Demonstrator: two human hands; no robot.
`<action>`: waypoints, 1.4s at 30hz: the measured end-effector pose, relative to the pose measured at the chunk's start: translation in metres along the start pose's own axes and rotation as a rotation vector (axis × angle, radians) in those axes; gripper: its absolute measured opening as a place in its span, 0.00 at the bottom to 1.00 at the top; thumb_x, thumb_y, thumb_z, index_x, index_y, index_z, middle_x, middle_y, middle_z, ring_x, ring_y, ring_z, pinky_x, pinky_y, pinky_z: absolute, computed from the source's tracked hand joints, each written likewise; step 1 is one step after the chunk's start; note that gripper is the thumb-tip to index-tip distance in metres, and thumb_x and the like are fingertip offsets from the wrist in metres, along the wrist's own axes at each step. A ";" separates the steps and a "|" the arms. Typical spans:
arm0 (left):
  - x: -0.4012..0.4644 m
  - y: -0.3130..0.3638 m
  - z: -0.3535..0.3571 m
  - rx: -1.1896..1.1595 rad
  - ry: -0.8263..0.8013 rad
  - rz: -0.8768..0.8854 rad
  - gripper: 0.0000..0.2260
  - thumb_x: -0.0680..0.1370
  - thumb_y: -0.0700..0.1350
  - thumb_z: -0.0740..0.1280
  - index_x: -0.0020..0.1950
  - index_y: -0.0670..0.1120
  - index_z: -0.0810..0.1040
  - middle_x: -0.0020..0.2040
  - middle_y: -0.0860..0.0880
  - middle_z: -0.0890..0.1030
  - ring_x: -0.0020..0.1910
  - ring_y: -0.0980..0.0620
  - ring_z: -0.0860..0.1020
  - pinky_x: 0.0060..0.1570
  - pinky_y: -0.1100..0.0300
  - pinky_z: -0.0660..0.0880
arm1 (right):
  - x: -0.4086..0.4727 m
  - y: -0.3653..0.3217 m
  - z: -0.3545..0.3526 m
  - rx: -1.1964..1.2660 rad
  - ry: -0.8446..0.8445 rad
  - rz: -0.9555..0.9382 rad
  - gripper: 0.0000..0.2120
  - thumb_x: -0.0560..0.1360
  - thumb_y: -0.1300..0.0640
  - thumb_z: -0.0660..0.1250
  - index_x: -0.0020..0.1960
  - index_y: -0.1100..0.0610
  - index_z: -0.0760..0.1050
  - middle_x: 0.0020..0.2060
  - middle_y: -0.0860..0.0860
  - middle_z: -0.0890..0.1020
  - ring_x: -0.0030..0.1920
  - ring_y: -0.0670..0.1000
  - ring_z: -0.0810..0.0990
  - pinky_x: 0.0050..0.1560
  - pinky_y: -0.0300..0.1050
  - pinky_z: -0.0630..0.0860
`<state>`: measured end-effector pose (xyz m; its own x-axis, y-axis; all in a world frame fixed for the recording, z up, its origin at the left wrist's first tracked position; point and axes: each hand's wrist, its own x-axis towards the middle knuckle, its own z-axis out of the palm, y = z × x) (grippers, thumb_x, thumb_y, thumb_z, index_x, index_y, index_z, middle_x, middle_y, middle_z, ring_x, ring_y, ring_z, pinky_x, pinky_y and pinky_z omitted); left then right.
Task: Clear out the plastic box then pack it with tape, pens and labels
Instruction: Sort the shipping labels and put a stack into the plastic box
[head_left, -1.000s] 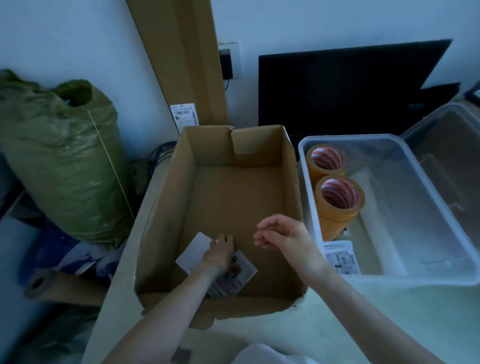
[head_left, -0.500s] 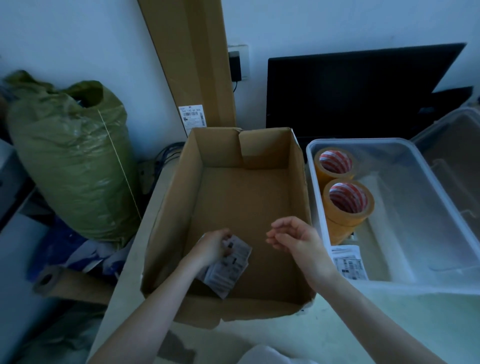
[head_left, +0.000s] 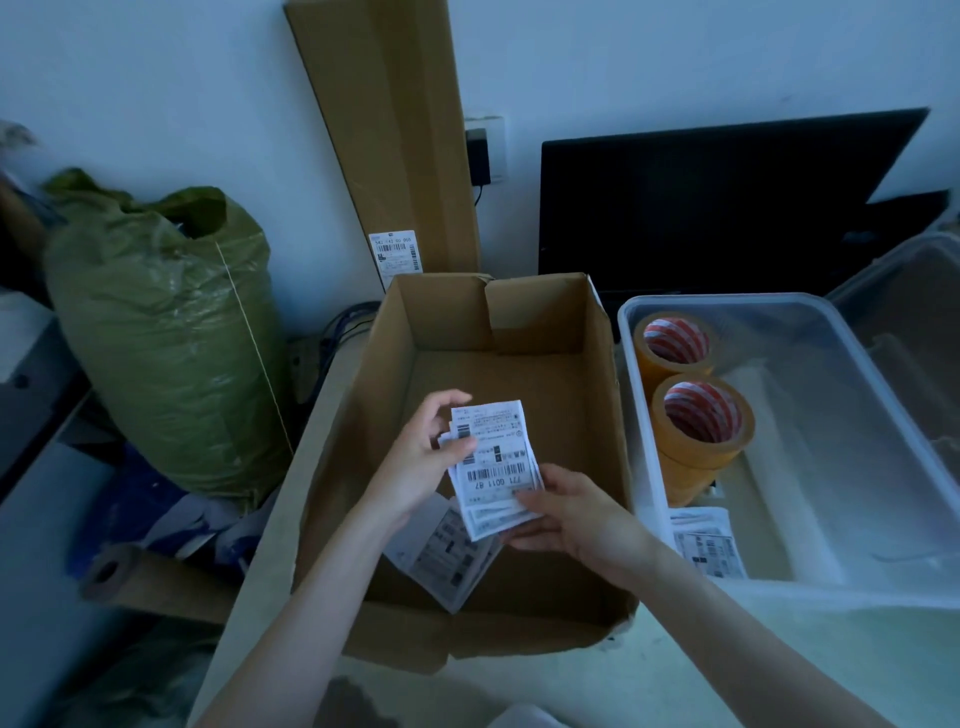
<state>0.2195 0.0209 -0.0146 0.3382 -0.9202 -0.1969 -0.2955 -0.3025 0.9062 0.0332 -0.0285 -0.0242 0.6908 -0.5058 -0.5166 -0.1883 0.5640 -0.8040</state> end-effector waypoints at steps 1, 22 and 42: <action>-0.001 0.001 0.002 0.009 0.005 0.015 0.15 0.78 0.42 0.66 0.61 0.57 0.70 0.54 0.56 0.79 0.51 0.60 0.80 0.41 0.68 0.76 | -0.001 -0.001 -0.001 0.035 -0.014 -0.007 0.12 0.79 0.61 0.62 0.62 0.58 0.73 0.52 0.57 0.84 0.51 0.56 0.84 0.47 0.45 0.83; -0.012 0.023 0.024 0.172 -0.013 0.073 0.10 0.82 0.49 0.56 0.57 0.52 0.76 0.49 0.54 0.80 0.47 0.60 0.78 0.44 0.67 0.74 | -0.012 -0.001 -0.005 -0.687 0.103 -0.176 0.10 0.81 0.60 0.56 0.61 0.53 0.66 0.47 0.45 0.76 0.37 0.45 0.76 0.35 0.33 0.75; -0.018 0.023 0.016 0.193 -0.100 0.078 0.06 0.79 0.47 0.64 0.50 0.50 0.80 0.44 0.56 0.84 0.44 0.64 0.81 0.44 0.67 0.75 | -0.027 -0.005 -0.019 -0.553 0.225 -0.253 0.07 0.80 0.57 0.61 0.47 0.57 0.75 0.37 0.51 0.81 0.27 0.42 0.75 0.29 0.34 0.70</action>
<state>0.1922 0.0262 0.0032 0.2205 -0.9598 -0.1734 -0.4858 -0.2623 0.8338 0.0016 -0.0302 -0.0116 0.6089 -0.7377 -0.2916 -0.4121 0.0199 -0.9109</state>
